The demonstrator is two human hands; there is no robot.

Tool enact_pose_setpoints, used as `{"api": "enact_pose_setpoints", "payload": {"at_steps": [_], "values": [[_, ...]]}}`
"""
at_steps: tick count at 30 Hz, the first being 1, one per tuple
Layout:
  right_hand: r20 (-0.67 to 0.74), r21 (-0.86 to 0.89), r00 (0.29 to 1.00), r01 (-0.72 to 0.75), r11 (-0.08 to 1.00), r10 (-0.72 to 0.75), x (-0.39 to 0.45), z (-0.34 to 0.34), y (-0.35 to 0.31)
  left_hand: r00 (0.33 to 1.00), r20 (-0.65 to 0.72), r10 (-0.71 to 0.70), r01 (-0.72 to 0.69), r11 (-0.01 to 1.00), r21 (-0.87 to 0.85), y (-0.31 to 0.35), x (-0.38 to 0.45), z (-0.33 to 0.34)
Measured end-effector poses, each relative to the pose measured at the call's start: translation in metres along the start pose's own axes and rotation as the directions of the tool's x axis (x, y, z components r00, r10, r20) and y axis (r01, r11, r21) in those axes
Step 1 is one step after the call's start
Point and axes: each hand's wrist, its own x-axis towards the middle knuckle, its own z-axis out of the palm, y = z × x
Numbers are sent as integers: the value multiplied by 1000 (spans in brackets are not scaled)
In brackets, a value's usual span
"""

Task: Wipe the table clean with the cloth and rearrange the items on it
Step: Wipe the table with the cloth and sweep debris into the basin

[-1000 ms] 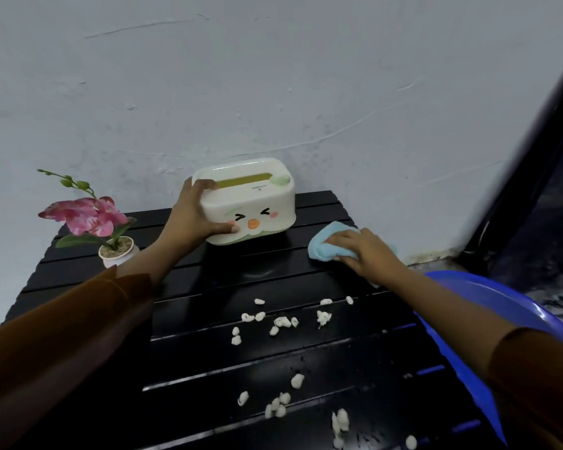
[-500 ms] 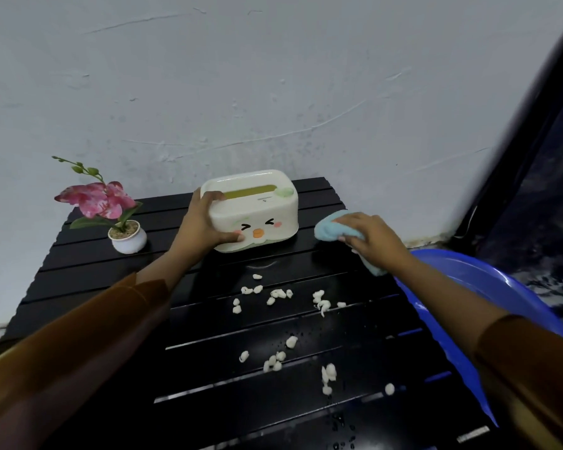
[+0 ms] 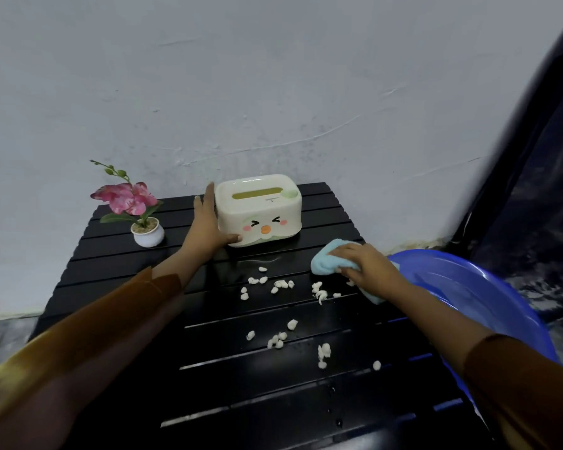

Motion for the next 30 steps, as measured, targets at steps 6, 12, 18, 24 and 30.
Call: {"api": "enact_pose_setpoints", "payload": {"at_steps": [6,12,18,24,30], "values": [[-248,39,968,-36,999,45,-11,-18,-83,988,-156,-19,39,991,129,19,-60,-40],[-168,87,986,-7,996,21,-61,14,-193,965,-252,-78,112,986,125,7,-146,-73],[-42,23,999,25,999,-24,-106,66,-256,943,-294,-152,192,975,111,-6,-202,-93],[200,-41,975,-88,995,95,-133,98,-261,941,-244,-236,270,956,115,-6,-248,-80],[84,33,988,-134,990,131,-148,48,-226,916,-127,-380,397,905,151,12,-261,-41]]}}
